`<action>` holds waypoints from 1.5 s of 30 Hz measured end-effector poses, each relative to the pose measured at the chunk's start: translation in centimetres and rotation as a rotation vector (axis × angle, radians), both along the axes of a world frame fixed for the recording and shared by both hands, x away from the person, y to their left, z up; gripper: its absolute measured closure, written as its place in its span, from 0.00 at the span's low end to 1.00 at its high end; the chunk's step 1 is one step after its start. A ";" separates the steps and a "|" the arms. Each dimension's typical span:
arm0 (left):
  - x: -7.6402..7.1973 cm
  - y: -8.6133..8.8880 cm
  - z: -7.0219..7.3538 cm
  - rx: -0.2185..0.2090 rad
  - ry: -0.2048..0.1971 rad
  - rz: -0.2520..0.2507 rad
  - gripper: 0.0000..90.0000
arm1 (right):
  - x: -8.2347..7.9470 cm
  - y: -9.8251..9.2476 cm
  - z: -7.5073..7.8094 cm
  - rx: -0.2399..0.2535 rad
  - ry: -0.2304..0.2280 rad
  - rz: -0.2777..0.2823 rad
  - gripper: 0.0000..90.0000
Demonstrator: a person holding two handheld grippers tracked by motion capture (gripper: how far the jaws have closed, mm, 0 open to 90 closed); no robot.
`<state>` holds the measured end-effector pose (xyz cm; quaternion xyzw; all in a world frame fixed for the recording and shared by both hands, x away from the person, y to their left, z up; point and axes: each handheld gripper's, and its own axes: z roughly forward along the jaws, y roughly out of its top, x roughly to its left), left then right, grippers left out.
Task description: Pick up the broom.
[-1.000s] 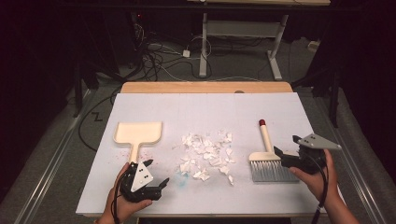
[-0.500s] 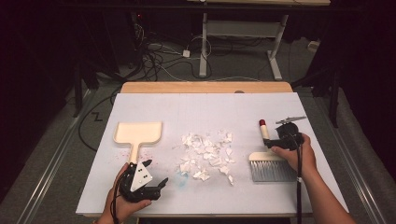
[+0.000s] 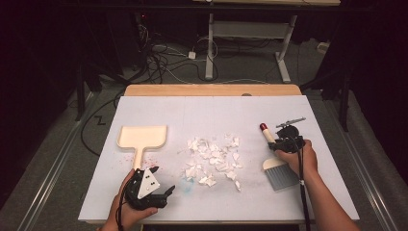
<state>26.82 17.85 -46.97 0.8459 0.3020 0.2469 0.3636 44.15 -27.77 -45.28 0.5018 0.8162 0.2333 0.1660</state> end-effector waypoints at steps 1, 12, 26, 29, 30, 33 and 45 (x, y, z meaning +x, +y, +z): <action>0.0 0.1 0.0 -0.001 0.002 0.002 0.20 | 0.0 0.0 0.0 0.002 -0.004 0.001 0.78; 0.0 0.3 0.1 -0.013 -0.005 0.008 0.20 | -0.6 -0.4 0.6 0.026 -0.049 0.043 0.79; 0.0 0.0 0.1 -0.007 -0.003 0.007 0.20 | -4.3 -1.8 6.0 0.124 -0.335 0.027 0.79; 0.1 0.0 0.2 -0.011 0.000 0.009 0.20 | -4.8 -2.0 6.8 0.146 -0.374 0.022 0.79; 0.1 -0.1 0.2 -0.015 0.001 0.013 0.20 | -5.0 -2.0 7.0 0.150 -0.383 0.024 0.79; 0.2 -0.2 0.5 -0.046 0.009 0.023 0.20 | -5.5 -1.8 7.6 0.170 -0.414 0.034 0.79; 0.7 -6.2 4.0 -0.211 0.062 -0.082 0.24 | -8.3 2.5 9.0 0.270 -0.495 0.125 0.79</action>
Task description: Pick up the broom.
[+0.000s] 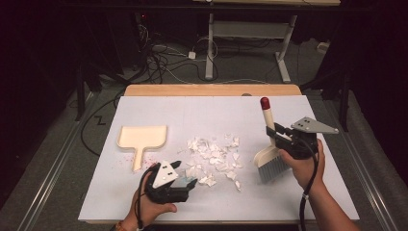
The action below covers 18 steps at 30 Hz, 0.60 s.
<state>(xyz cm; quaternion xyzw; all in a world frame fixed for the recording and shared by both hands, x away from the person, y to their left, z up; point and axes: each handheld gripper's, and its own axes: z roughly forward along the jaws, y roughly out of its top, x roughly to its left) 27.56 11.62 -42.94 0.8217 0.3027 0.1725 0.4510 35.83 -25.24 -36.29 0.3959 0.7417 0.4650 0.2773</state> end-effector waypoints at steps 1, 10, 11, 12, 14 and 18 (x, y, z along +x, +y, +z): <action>0.1 -0.9 0.4 -0.023 0.004 -0.021 0.25 | -0.3 0.6 0.1 -0.008 -0.003 0.018 0.79; 1.1 -8.5 2.5 -0.101 0.005 -0.180 0.25 | -2.5 4.5 0.0 -0.019 -0.011 0.132 0.79; 1.2 -9.1 2.4 -0.098 0.007 -0.179 0.25 | -2.7 4.8 0.0 -0.024 -0.010 0.137 0.79; 1.4 -9.6 2.2 -0.099 0.017 -0.183 0.25 | -2.9 5.0 -0.1 -0.018 -0.018 0.141 0.79; 1.7 -10.4 1.9 -0.102 0.033 -0.184 0.26 | -3.2 5.4 -0.2 -0.027 -0.019 0.161 0.79; 2.2 -11.4 1.3 -0.106 0.059 -0.166 0.29 | -3.7 6.0 -0.3 -0.011 -0.025 0.174 0.79</action>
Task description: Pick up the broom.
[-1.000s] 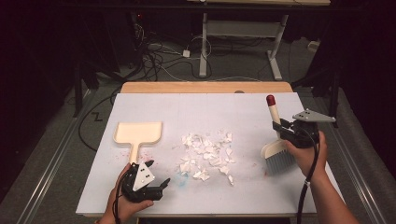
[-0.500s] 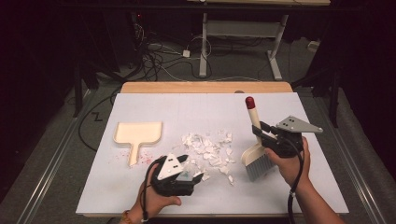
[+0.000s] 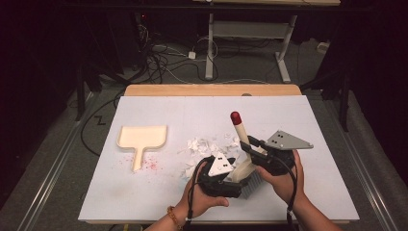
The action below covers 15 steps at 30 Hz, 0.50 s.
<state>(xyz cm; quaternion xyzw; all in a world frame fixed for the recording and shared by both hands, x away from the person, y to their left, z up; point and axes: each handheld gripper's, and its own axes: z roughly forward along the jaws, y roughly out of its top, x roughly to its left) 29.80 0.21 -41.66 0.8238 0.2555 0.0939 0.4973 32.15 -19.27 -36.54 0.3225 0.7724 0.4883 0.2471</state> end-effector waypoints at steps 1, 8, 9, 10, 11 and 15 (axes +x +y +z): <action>0.2 -0.1 -0.2 -0.008 0.012 -0.003 0.33 | -0.2 0.1 0.0 0.005 -0.009 -0.001 0.79; 0.6 0.7 -0.5 -0.054 0.026 -0.015 0.48 | -1.1 0.7 0.4 0.030 -0.035 0.014 0.79; 0.6 0.9 -0.4 -0.060 0.018 -0.017 0.50 | -1.1 0.8 0.5 0.021 -0.030 0.023 0.79; 0.6 1.0 -0.4 -0.068 0.014 -0.015 0.53 | -1.2 0.8 0.5 0.031 -0.033 0.021 0.79; 0.6 1.1 -0.4 -0.073 0.011 -0.014 0.56 | -1.3 0.7 0.5 0.045 -0.039 0.013 0.79; 0.7 1.6 -0.3 -0.074 0.000 0.004 0.67 | -1.6 0.6 0.9 0.055 -0.054 0.016 0.79</action>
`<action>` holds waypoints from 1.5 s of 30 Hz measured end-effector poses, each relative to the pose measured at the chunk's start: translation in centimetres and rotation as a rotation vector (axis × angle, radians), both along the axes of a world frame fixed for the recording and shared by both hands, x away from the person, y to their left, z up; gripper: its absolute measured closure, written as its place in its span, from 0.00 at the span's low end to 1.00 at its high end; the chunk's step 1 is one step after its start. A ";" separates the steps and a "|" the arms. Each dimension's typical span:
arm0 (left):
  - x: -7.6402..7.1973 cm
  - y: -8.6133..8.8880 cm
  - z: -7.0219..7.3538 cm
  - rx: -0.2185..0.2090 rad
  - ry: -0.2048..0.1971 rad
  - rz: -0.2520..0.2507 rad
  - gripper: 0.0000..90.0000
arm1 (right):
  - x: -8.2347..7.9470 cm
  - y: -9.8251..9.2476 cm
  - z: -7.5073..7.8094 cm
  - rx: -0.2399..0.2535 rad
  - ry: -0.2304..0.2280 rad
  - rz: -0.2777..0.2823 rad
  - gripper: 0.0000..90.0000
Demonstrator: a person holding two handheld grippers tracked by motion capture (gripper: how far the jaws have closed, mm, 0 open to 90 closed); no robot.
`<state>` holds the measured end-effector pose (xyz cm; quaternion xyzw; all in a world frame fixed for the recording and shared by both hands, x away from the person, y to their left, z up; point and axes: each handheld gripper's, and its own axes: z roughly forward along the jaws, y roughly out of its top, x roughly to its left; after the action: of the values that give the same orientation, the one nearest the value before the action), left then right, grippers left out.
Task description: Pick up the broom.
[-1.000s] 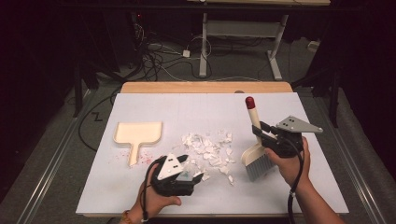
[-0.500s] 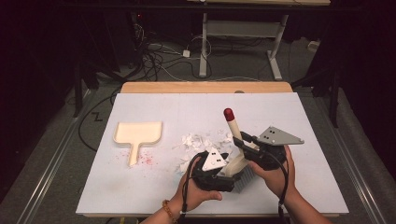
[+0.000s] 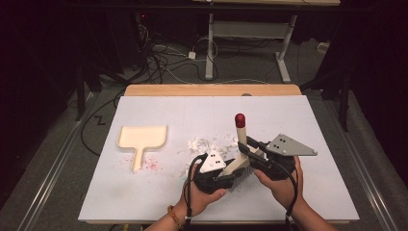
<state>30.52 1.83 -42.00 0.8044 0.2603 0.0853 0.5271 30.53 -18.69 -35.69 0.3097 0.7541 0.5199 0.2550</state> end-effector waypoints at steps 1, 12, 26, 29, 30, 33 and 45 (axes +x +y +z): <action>0.0 0.2 0.0 0.000 -0.006 0.002 0.68 | -0.1 0.0 0.1 -0.008 -0.004 0.004 0.79; -0.1 2.6 2.2 0.058 -0.049 -0.119 0.72 | -0.5 -1.9 1.2 0.031 -0.006 0.212 0.66; -0.6 3.8 2.5 0.149 -0.053 -0.320 0.72 | 0.7 -2.5 -1.6 -0.304 0.086 0.531 0.52; -0.7 3.7 2.5 0.144 -0.047 -0.352 0.72 | 0.9 -1.9 -2.5 -0.335 0.133 0.595 0.55; -0.7 3.7 2.4 0.136 -0.043 -0.362 0.72 | 0.9 -1.7 -2.8 -0.341 0.139 0.622 0.55; -0.5 3.8 2.3 0.111 -0.025 -0.380 0.72 | 1.1 -1.5 -3.2 -0.295 0.177 0.661 0.58; 0.1 4.8 2.1 0.028 -0.041 -0.392 0.62 | 0.9 -1.1 -3.5 -0.258 0.207 0.740 0.75</action>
<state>30.58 6.59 -39.92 0.8450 0.0865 0.0010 0.5278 31.44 -19.80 -39.17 0.0334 0.8955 0.4437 0.0102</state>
